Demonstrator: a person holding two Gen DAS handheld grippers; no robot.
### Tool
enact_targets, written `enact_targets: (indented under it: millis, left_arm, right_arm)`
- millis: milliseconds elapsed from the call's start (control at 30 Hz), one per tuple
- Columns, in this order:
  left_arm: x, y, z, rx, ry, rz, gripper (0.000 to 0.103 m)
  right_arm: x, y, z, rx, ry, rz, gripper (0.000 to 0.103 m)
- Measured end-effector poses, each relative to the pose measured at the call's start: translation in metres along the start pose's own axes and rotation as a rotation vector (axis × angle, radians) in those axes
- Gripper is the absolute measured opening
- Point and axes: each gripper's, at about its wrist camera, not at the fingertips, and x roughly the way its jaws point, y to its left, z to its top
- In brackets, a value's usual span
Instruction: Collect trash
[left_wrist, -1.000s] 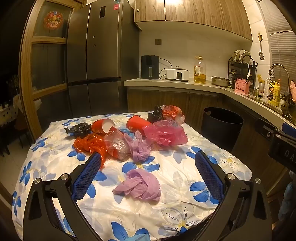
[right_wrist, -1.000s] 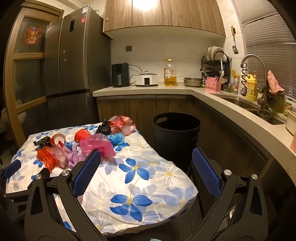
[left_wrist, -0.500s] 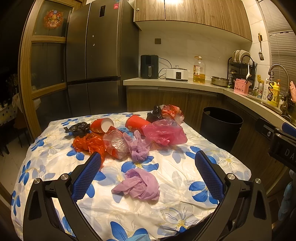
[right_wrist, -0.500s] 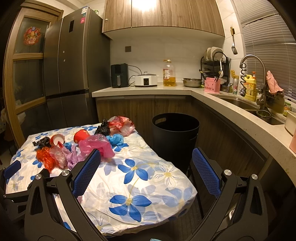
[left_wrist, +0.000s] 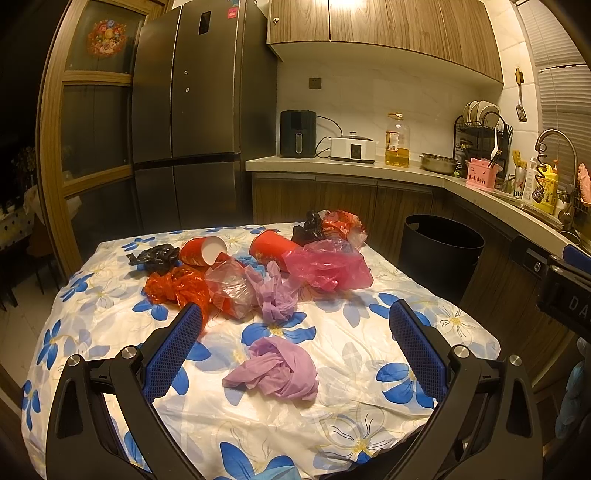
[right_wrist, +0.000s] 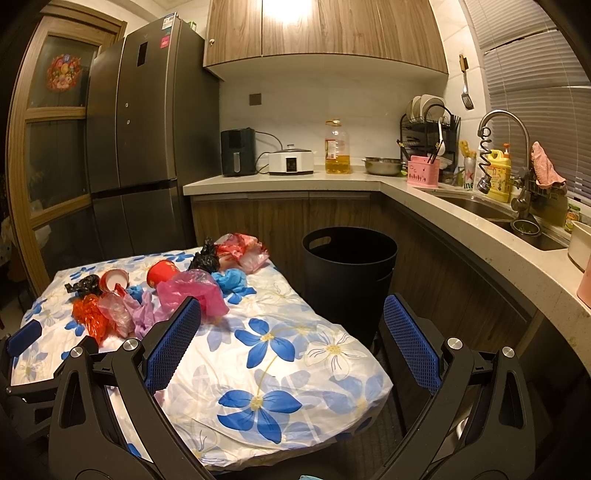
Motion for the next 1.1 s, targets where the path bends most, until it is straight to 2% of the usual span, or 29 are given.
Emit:
enact_targets:
  millis: [1100]
  left_arm:
    - [-0.0005,-0.0049,-0.0009,-0.002,-0.003,-0.003,0.098]
  right_arm:
    - [0.0017,-0.0014,0.0021,-0.001,0.0,0.001,0.098]
